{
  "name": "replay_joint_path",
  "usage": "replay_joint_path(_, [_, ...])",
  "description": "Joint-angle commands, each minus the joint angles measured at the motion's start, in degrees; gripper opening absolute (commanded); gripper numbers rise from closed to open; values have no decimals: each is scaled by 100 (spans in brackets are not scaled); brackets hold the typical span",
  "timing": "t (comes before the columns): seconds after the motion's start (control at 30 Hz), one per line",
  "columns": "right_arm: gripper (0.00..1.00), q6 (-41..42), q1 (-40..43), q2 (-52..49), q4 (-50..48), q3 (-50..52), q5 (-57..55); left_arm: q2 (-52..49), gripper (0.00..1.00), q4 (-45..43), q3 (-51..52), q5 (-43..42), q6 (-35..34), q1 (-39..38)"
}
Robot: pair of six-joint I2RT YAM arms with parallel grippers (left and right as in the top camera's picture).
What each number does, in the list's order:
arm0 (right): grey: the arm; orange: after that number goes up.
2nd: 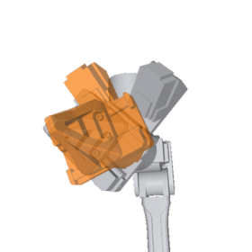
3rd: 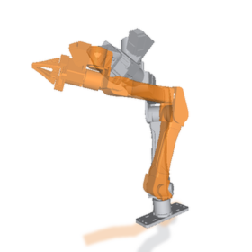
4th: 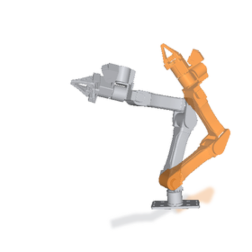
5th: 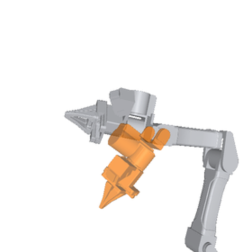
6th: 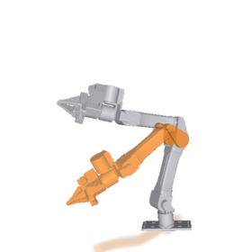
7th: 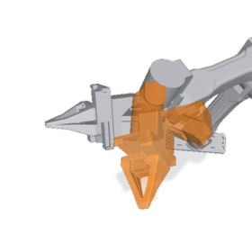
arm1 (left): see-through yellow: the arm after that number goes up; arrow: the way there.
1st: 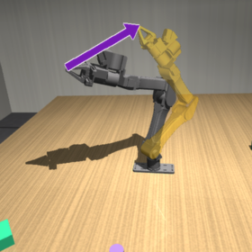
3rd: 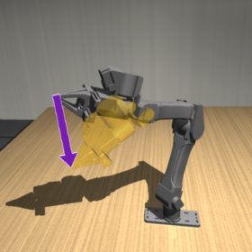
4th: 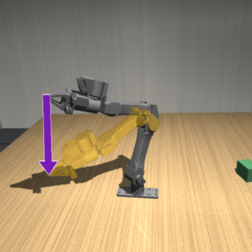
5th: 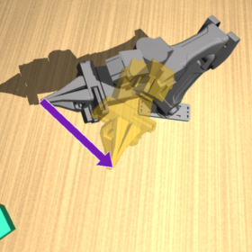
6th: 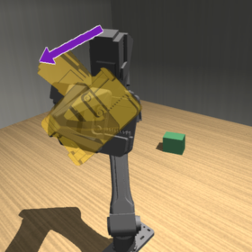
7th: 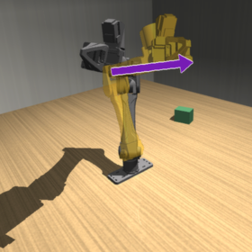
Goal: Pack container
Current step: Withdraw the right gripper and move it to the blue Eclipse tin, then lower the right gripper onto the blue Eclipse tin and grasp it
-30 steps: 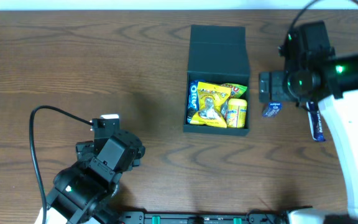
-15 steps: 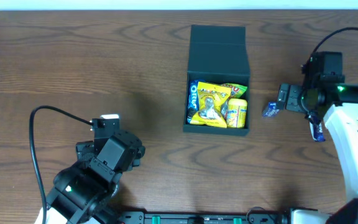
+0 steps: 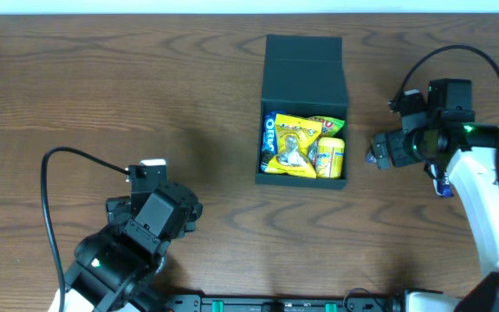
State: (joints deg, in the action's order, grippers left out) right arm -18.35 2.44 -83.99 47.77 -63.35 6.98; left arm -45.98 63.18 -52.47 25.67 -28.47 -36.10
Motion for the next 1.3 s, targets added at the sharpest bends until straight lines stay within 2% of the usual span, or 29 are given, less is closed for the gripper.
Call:
replay_joint_path(0.0, [99,-1064,33,-133,17,33,295,7,95,22,15,22,20,24])
replay_joint_path(0.2, [99,-1775,24,-734,-243,9,293,7,95,22,15,20,20,24])
replay_joint_path(0.53, [99,-2142,9,-1353,-1067,-50,308,7,95,22,15,22,20,24])
replay_joint_path(1.17, [99,-2420,-4,-1460,-774,52,376,7,95,22,15,22,20,24])
replay_joint_path(1.27, [91,-2511,-4,-1460,-774,55,376,7,95,22,15,22,20,24])
